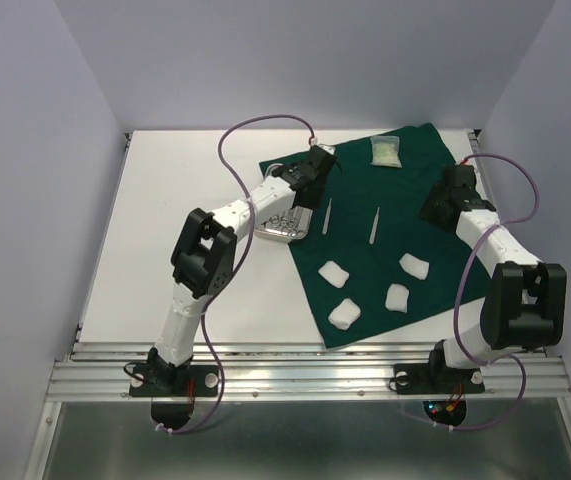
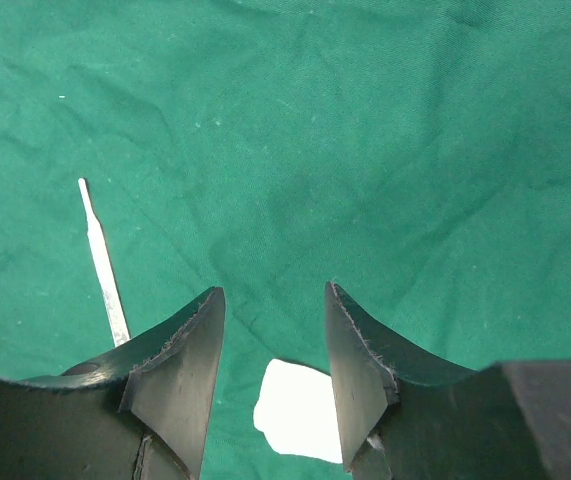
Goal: Prepare the surgical pack
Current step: Pick up the medical item from the surgical kit.
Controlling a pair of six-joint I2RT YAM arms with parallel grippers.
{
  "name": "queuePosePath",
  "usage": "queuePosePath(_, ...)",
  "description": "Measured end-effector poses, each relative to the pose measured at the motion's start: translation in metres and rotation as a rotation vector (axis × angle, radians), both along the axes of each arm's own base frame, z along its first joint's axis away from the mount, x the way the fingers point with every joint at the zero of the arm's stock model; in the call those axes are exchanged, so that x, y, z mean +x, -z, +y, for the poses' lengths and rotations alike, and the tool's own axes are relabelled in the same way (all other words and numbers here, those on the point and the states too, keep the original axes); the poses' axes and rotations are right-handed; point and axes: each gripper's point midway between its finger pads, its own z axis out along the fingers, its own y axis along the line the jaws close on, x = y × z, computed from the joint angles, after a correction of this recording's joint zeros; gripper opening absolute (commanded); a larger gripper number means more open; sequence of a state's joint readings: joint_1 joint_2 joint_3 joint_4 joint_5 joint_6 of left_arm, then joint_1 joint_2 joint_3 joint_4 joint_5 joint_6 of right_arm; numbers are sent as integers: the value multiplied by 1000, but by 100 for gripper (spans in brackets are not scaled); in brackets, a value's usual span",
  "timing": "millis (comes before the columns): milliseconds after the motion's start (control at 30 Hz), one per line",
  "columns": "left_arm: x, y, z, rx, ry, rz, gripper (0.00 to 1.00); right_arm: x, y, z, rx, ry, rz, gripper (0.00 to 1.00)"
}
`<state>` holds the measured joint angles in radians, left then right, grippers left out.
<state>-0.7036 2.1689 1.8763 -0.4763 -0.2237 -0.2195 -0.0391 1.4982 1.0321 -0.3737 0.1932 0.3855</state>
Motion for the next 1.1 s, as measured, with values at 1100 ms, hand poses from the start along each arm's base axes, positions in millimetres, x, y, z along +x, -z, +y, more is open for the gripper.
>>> queuePosePath(1100,1,67,-63,-10,53,95,35,0,0,0,-2,0,1,51)
